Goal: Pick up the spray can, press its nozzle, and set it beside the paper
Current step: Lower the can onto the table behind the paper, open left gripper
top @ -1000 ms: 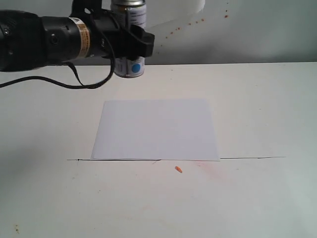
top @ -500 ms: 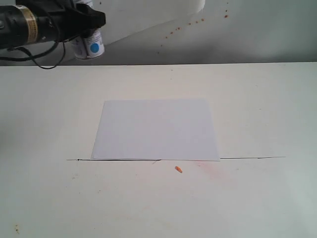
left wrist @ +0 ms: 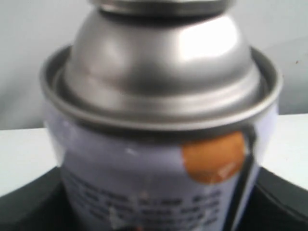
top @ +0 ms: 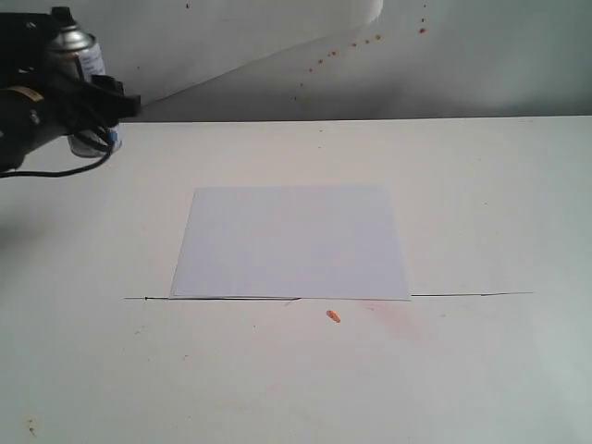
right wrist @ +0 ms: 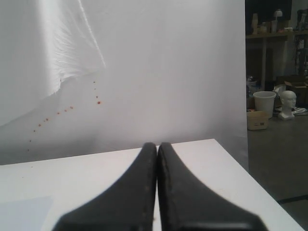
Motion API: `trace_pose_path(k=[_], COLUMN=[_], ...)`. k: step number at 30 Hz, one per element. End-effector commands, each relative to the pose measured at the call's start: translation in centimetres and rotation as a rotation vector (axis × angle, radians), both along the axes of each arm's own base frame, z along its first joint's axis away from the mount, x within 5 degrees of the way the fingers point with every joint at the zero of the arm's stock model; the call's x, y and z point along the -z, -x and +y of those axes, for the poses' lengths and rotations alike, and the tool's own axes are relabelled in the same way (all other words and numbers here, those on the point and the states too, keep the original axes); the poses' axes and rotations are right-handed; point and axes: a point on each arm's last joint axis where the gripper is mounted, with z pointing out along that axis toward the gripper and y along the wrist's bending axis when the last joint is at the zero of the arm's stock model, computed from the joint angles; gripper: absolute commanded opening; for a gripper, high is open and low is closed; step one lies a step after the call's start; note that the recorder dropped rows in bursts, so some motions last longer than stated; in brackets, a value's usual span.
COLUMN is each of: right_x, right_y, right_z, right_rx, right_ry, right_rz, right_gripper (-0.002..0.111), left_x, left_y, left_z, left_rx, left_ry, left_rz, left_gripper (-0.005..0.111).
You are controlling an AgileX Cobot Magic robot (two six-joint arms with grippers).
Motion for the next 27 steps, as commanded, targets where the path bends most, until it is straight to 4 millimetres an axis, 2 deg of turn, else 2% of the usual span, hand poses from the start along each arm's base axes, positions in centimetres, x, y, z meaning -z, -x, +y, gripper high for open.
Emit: trace_pose_path(k=[1, 7, 14, 23, 27], right_x=[0.1, 0.1, 0.1, 0.1, 0.1], right_y=[0.0, 0.0, 0.0, 0.0, 0.0], right_z=[0.0, 0.0, 0.0, 0.0, 0.0], right_rx=[0.001, 0.001, 0.001, 0.001, 0.001], right_ry=[0.003, 0.003, 0.003, 0.003, 0.003], right_rz=[0.003, 0.003, 0.003, 0.003, 0.003], right_gripper=[0.0, 0.0, 0.0, 0.0, 0.0], left_x=[1.2, 3.3, 7.5, 9.6, 10.6], left_y=[-0.7, -1.6, -3.2, -5.8, -6.6], left_z=[-0.9, -1.6, -1.2, -1.8, -2.6], left_rx=[0.037, 0.086, 0.077, 0.101, 0.164], left_ry=[-0.033, 0.009, -0.001, 0.05, 0.042], left_rz=[-0.081, -0.177, -0.108, -0.101, -0.105], left_gripper=[0.0, 0.0, 0.0, 0.0, 0.0])
